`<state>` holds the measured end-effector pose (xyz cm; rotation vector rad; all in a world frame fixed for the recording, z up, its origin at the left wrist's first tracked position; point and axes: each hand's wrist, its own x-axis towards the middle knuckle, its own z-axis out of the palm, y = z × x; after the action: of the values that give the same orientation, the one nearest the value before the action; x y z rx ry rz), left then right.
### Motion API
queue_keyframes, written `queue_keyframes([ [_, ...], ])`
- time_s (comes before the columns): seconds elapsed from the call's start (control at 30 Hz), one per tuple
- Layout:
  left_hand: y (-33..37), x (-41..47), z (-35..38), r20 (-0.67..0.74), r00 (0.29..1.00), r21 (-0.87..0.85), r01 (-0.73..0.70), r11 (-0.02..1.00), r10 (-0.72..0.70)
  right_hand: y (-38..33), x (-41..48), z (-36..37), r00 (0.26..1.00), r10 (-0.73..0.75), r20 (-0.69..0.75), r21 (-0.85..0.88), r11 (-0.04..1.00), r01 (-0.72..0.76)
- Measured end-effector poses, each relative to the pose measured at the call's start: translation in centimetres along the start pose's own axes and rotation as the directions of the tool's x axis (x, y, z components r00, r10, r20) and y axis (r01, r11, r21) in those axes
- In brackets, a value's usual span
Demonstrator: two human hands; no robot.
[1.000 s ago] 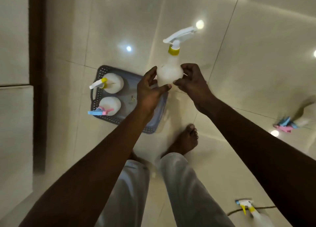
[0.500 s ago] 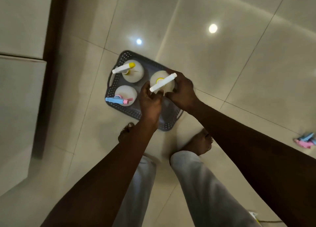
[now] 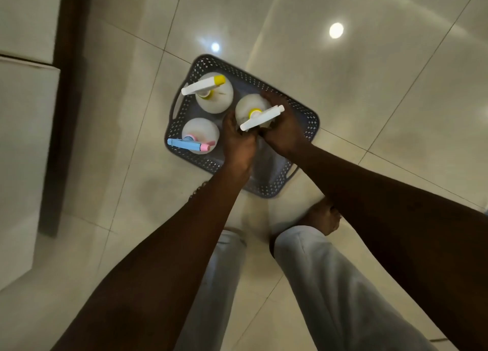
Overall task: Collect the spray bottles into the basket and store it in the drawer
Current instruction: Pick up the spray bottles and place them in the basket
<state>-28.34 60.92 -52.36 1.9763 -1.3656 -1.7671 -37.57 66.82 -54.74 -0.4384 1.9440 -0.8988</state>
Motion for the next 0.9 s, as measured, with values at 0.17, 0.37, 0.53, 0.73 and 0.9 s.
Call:
queue_keyframes([
  [0.17,-0.3,0.4,0.1,0.024,0.999,0.030,0.020,0.999,-0.020,-0.2,-0.1,-0.3,0.999,-0.024,0.033,-0.039,0.999,0.025],
  [0.37,0.8,-3.1,-0.2,0.054,0.984,0.035,0.166,0.986,-0.167,-1.7,-4.1,-3.3,1.000,-0.007,-0.015,-0.097,0.995,0.005],
  [0.53,3.1,-9.5,-1.2,0.131,0.933,0.162,0.313,0.936,-0.335,-3.1,-12.7,-7.7,0.991,0.109,-0.071,-0.048,0.992,-0.113],
  [0.73,7.5,-17.4,-3.2,0.401,0.892,0.487,-0.015,0.873,-0.208,-4.9,-23.7,-11.5,0.955,0.222,-0.195,0.030,0.975,-0.221],
  [0.9,10.2,-22.3,-2.8,0.562,0.816,0.597,-0.288,0.749,-0.134,-4.9,-31.7,-13.3,0.911,0.238,-0.336,0.170,0.967,-0.189],
])
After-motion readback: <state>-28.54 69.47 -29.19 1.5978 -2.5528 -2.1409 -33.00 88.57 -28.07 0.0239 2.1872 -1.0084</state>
